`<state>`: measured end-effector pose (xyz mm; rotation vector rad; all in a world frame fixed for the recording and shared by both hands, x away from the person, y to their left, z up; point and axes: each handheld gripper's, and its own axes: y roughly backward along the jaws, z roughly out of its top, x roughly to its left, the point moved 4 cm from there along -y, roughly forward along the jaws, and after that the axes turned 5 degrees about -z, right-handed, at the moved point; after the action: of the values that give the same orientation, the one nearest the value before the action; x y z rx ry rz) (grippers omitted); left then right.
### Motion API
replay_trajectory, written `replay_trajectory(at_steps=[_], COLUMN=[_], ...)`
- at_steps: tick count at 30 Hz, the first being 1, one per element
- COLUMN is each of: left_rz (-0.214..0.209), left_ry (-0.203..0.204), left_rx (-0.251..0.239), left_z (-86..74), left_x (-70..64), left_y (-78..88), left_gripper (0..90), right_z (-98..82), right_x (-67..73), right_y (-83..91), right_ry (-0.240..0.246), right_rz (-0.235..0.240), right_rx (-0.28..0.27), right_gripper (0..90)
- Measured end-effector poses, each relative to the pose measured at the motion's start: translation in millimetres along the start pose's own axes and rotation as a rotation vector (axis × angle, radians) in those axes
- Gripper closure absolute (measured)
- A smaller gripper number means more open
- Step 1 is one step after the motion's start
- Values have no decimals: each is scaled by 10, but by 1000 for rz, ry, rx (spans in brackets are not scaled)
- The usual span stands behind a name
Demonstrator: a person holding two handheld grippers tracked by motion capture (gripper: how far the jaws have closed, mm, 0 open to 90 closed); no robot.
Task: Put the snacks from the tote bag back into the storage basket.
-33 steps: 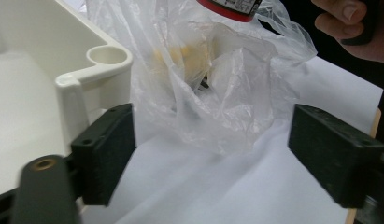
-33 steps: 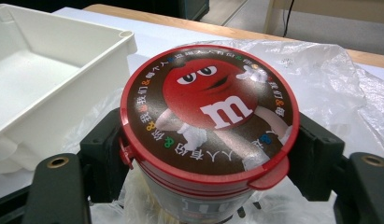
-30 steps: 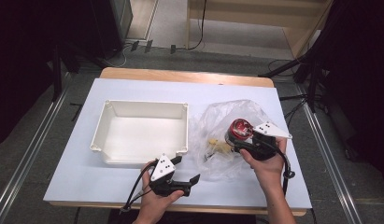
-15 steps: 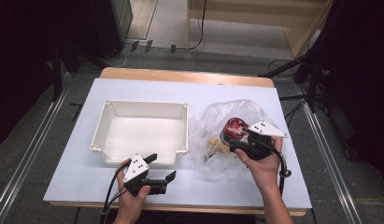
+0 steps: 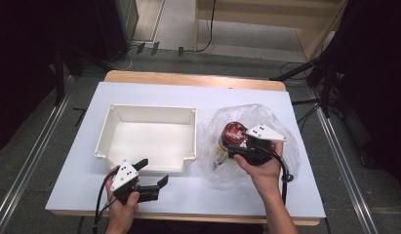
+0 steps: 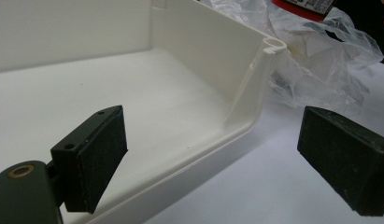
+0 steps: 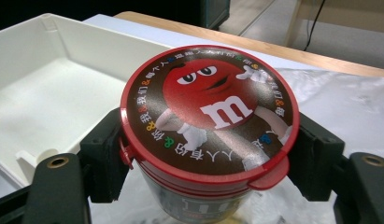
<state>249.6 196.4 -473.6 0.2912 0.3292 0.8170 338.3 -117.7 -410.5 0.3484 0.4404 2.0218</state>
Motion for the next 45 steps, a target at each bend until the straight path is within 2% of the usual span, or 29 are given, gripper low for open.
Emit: replay_trajectory(at_steps=[5,8,20,28,45], left_rz=[21,21,24,45,50], left_ry=[23,20,17,16,26], left_rx=[-15,-22,-12,0,-1], left_z=[12,23,29,18,18], left_x=[88,104,126,164,208], left_y=[100,134,148,166,190], left_gripper=[89,89,89,89,89], right_z=[57,102,273,299,286], right_x=[114,182,459,585,880], right_y=[-53,-81,-175,-242,-402], right_ry=[12,19,51,62,103], right_rz=[16,28,69,101,153], right_rx=[1,0,-14,-8,11], right_gripper=[264,264,264,264,264])
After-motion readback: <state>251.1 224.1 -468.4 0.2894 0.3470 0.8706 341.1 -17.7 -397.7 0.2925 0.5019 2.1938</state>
